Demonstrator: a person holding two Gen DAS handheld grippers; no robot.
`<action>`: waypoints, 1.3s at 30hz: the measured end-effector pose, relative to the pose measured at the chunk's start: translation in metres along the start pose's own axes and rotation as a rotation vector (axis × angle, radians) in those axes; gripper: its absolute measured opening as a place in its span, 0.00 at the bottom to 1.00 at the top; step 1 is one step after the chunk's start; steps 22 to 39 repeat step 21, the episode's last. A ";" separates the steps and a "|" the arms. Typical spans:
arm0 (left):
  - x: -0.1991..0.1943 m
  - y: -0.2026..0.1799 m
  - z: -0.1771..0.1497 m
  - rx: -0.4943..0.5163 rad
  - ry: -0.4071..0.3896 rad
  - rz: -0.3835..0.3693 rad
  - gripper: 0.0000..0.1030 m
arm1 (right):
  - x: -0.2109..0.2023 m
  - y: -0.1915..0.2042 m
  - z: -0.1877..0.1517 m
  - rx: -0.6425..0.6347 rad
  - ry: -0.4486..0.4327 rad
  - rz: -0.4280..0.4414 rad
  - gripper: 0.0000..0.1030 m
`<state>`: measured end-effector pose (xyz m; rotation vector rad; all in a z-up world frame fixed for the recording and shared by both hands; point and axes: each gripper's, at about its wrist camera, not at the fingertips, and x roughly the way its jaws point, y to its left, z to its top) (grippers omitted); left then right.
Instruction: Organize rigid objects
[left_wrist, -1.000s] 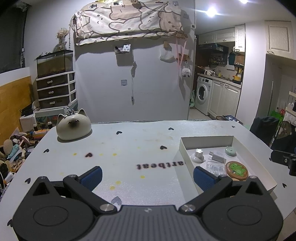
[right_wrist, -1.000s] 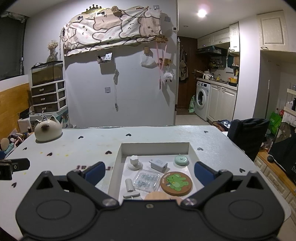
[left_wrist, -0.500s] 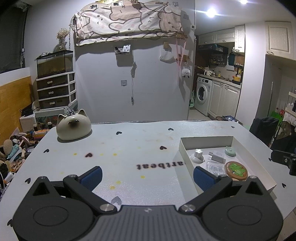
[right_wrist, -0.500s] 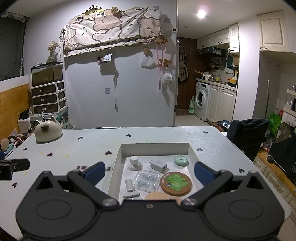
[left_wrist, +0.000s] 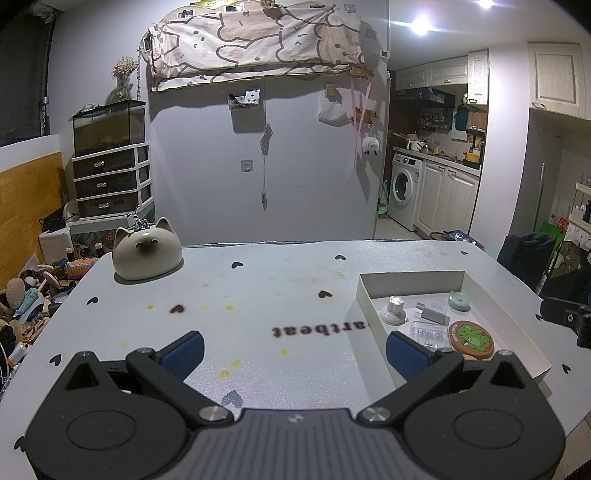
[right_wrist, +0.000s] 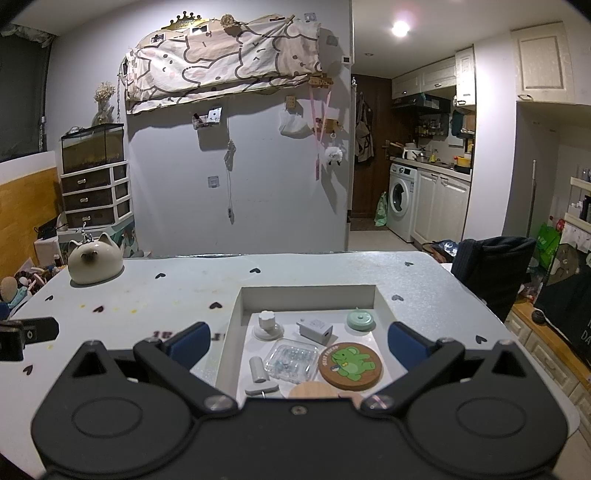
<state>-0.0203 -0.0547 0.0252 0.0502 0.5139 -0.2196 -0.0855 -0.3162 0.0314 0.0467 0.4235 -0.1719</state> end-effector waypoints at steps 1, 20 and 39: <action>0.000 0.000 0.000 -0.001 0.000 0.000 1.00 | 0.000 0.000 0.000 -0.001 0.000 0.000 1.00; -0.001 0.001 -0.001 -0.002 -0.001 0.002 1.00 | -0.002 0.001 0.000 0.000 0.000 0.000 1.00; -0.001 0.001 -0.001 -0.001 0.000 0.001 1.00 | -0.002 0.001 0.000 0.001 0.000 0.001 1.00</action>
